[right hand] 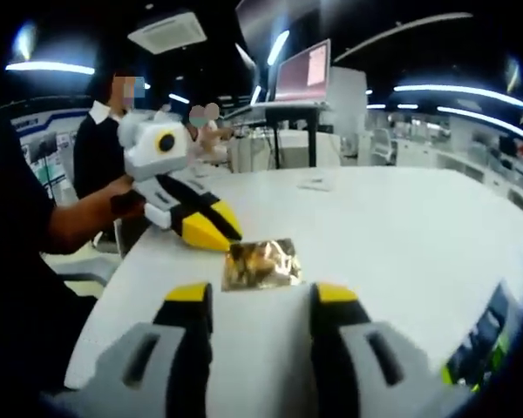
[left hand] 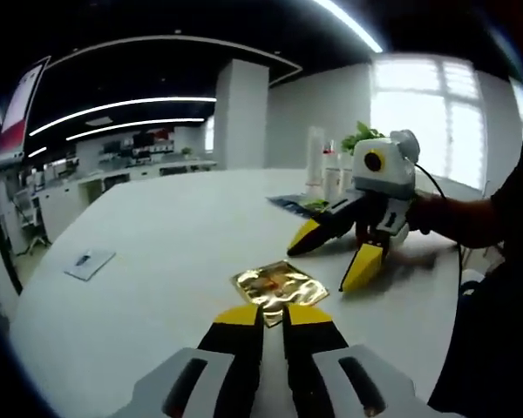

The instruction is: Arrange the skincare products in the storage area until every visible bottle or jar stands upright without overlapping.

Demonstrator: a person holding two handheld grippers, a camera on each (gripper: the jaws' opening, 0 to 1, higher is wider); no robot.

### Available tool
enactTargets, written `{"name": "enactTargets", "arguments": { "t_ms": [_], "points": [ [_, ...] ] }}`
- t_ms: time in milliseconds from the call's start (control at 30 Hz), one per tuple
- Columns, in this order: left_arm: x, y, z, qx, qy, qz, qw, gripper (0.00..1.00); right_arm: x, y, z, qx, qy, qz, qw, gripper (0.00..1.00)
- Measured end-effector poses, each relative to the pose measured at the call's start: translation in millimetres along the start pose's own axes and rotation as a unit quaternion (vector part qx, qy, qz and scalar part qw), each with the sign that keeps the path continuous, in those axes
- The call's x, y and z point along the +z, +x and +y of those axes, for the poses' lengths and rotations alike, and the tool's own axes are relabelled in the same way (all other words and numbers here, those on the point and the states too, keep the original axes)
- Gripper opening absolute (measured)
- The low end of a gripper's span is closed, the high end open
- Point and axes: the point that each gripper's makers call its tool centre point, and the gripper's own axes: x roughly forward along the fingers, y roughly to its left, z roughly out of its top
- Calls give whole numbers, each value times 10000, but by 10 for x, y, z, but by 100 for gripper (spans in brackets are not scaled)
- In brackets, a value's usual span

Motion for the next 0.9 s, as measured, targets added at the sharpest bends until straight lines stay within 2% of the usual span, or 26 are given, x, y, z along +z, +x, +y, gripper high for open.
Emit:
{"name": "enactTargets", "arguments": {
  "t_ms": [333, 667, 800, 900],
  "points": [
    [-22, 15, 41, 22, -115, 46, 9999, 5, 22, 52, -68, -5, 69, 19, 10000, 41],
    [-21, 18, 59, 112, -67, 30, 9999, 0, 45, 93, -95, 70, 143, 127, 9998, 32],
    [-21, 17, 57, 147, -17, 51, 9999, 0, 42, 98, -75, 102, 67, 244, 9996, 31],
    [-22, 15, 54, 171, 11, 65, 9998, 0, 25, 98, -56, 157, -195, 511, 9984, 32]
  ]
}}
